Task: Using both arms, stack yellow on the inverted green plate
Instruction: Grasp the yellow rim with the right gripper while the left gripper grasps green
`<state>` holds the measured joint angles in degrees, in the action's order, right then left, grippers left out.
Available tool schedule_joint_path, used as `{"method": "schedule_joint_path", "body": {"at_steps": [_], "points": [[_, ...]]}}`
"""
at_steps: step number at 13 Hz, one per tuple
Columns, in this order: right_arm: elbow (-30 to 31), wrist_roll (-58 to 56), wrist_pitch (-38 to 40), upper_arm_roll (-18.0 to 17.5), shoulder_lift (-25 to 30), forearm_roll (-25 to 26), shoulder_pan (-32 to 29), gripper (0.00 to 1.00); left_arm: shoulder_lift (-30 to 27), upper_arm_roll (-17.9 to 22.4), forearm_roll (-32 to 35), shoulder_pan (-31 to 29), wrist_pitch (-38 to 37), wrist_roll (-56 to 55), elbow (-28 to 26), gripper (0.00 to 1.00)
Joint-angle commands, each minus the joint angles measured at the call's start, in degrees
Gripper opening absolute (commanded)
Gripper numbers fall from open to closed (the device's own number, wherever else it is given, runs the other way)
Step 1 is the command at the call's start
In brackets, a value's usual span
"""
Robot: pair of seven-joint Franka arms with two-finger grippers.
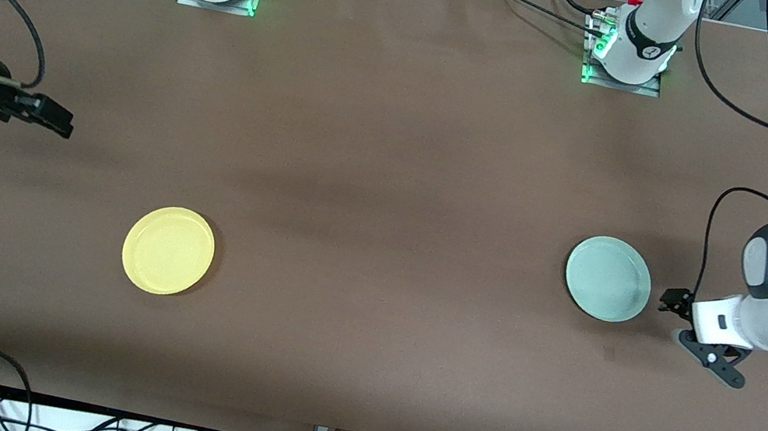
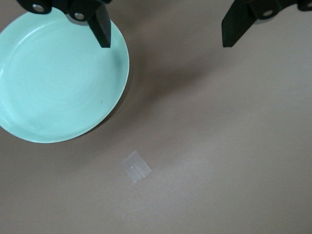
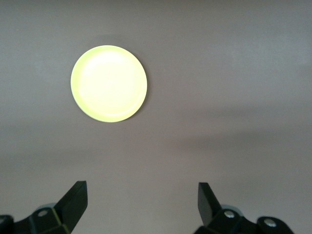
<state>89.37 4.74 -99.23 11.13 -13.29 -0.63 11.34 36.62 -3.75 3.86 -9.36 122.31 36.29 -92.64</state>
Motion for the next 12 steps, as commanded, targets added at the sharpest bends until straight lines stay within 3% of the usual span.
{"method": "schedule_joint_path", "body": {"at_steps": [1, 7, 9, 11, 12], "points": [[2.12, 0.09, -4.28, 0.12, -2.78, 0.81, -0.7, 1.0, 1.7, -0.73, -1.75, -0.48, 1.69, 1.85, -1.3, 1.0], [6.52, -0.17, -14.49, 0.03, -12.26, 0.81, -2.11, 1.0, 1.35, -1.61, -1.49, -0.48, 11.54, 2.03, -9.22, 1.0], [6.52, -0.78, -17.91, -0.06, -15.34, 0.46, -2.28, 1.0, 1.35, -1.61, -1.48, -0.39, 11.46, 4.38, -9.13, 0.5], [6.26, -7.09, -20.46, -0.06, -16.76, -1.99, -3.33, 1.0, 1.09, -1.61, -1.57, -0.39, 11.28, 5.45, -9.22, 0.11], [6.0, -11.64, -22.04, -0.06, -17.81, -4.79, -3.86, 1.0, 1.09, -1.61, -1.57, -0.39, 11.11, 5.63, -9.22, 0.0]]}}
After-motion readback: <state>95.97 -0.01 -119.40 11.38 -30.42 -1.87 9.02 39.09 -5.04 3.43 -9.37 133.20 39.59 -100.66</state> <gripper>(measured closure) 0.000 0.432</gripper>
